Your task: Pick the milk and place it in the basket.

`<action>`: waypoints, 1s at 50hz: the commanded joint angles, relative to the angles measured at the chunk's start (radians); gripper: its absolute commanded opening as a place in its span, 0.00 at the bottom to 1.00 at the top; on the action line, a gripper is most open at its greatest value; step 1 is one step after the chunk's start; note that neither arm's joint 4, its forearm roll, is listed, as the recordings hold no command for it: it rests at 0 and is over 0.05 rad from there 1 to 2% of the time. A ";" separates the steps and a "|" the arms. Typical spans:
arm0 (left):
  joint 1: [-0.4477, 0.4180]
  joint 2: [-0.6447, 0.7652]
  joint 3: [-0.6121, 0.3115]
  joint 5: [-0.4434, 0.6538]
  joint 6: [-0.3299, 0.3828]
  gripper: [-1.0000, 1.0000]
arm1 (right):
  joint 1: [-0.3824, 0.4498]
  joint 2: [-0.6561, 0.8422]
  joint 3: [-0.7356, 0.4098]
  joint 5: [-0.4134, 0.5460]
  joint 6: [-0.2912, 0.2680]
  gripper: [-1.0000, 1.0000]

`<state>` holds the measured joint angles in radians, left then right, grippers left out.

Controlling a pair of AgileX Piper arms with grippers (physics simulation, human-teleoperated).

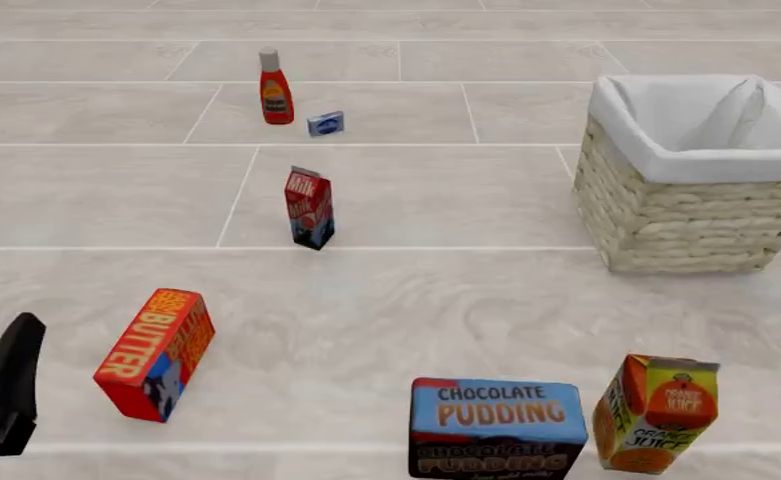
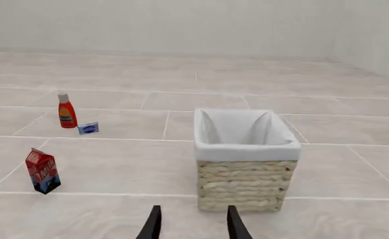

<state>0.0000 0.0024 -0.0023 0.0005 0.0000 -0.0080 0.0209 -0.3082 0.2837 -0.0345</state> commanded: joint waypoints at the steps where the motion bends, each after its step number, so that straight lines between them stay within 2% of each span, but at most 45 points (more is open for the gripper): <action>1: 0.000 0.003 -0.007 0.005 0.000 1.00 | 0.011 0.190 0.292 -0.453 0.027 1.00; 3: 0.000 0.003 -0.005 0.003 0.000 1.00 | 0.043 0.233 0.283 -0.476 0.018 1.00; 4: 0.000 0.003 -0.006 0.004 0.000 1.00 | 0.050 0.281 0.271 -0.498 -0.013 1.00; 5: 0.000 0.003 -0.006 0.003 0.000 1.00 | 0.049 0.380 0.248 -0.550 -0.030 1.00; 6: 0.000 0.003 -0.007 0.005 0.000 1.00 | 0.054 0.461 0.221 -0.580 -0.025 1.00; 8: 0.000 0.003 -0.005 0.003 0.000 1.00 | 0.076 0.518 0.188 -0.590 -0.021 1.00; 13: 0.000 0.005 -0.002 -0.001 -0.001 1.00 | 0.186 0.541 0.098 -0.537 -0.031 1.00; 15: 0.000 0.006 -0.003 -0.002 0.000 1.00 | 0.216 0.569 0.068 -0.535 -0.071 1.00; 20: 0.000 0.011 -0.001 -0.009 0.000 1.00 | 0.324 0.669 -0.029 -0.513 -0.066 1.00; 21: 0.000 0.011 -0.001 -0.009 0.000 1.00 | 0.324 0.669 -0.029 -0.513 -0.066 1.00; 23: 0.000 0.011 0.000 -0.010 -0.001 1.00 | 0.334 0.689 -0.058 -0.516 -0.110 1.00; 28: 0.000 0.012 0.000 -0.011 -0.001 1.00 | 0.417 0.801 -0.144 -0.505 -0.115 1.00; 32: 0.000 0.011 -0.003 -0.006 -0.001 1.00 | 0.462 0.875 -0.203 -0.496 -0.161 1.00; 37: 0.000 0.010 -0.003 -0.006 -0.001 1.00 | 0.520 0.956 -0.287 -0.464 -0.170 1.00; 39: 0.000 0.010 -0.003 -0.006 -0.001 1.00 | 0.530 0.978 -0.319 -0.456 -0.173 1.00; 42: 0.000 0.010 -0.003 -0.006 0.000 1.00 | 0.554 1.039 -0.375 -0.434 -0.208 1.00; 47: 0.000 0.010 -0.003 -0.006 0.000 1.00 | 0.614 1.079 -0.436 -0.403 -0.209 1.00; 50: 0.000 0.010 -0.003 -0.006 0.000 1.00 | 0.626 1.120 -0.474 -0.389 -0.242 1.00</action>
<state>-0.0002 0.0125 -0.0054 -0.0052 -0.0005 0.5288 1.0070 -0.6453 -0.1516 -0.2228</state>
